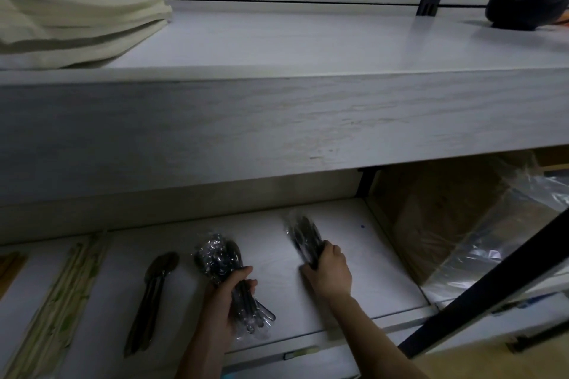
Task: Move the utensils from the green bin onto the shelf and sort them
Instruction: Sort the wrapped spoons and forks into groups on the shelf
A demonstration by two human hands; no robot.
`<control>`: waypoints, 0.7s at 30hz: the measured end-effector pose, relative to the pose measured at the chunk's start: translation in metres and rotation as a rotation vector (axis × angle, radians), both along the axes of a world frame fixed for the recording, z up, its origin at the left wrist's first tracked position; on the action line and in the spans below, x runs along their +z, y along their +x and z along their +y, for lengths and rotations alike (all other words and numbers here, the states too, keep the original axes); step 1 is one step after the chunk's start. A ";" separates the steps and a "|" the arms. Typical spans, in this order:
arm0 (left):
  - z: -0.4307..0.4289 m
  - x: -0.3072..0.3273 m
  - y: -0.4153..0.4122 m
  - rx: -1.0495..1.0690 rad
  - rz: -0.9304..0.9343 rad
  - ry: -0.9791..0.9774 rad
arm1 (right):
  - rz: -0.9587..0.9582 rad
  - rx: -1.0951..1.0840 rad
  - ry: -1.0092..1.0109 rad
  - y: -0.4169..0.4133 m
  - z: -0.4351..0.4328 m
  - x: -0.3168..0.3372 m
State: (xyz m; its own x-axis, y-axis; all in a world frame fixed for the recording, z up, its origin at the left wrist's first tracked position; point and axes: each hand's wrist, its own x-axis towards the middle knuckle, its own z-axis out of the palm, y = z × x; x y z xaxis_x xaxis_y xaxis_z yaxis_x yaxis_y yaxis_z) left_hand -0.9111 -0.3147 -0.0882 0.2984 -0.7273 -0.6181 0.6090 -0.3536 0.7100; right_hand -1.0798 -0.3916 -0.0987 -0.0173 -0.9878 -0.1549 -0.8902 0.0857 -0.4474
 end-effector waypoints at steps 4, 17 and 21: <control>-0.003 -0.002 -0.006 -0.014 0.010 0.029 | 0.101 0.054 0.166 0.006 -0.016 0.021; -0.024 0.017 -0.031 0.174 -0.092 -0.177 | -0.726 0.222 0.262 0.041 0.019 0.032; -0.023 0.025 -0.033 0.214 -0.040 -0.282 | -0.687 0.298 0.251 0.049 0.017 0.033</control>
